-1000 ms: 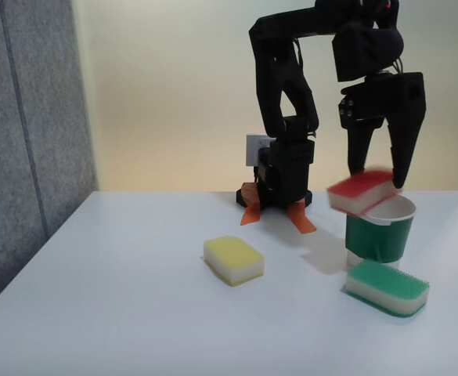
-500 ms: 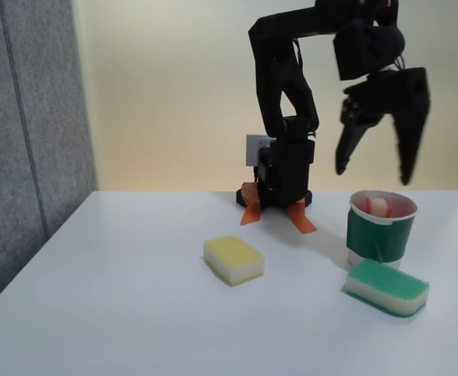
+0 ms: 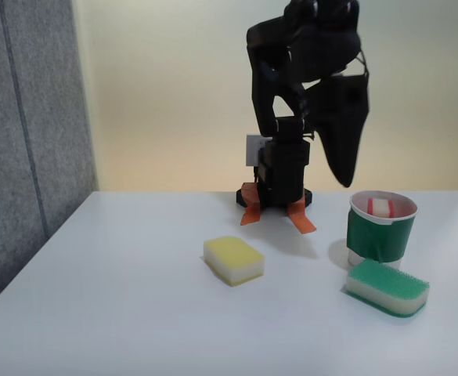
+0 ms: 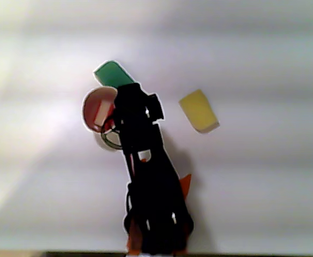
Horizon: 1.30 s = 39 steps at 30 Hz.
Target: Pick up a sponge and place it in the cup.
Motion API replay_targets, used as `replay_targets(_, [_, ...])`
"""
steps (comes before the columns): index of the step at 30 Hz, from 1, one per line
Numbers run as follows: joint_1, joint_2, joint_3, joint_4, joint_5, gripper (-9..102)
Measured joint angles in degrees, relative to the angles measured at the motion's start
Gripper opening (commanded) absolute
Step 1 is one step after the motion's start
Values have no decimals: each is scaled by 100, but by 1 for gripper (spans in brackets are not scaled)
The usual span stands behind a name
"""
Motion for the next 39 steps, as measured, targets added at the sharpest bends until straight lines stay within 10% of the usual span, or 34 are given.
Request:
replay_targets(26, [984, 4544, 5177, -2268, 817, 0])
replay_targets(39, [1301, 5353, 5924, -1731, 703, 0])
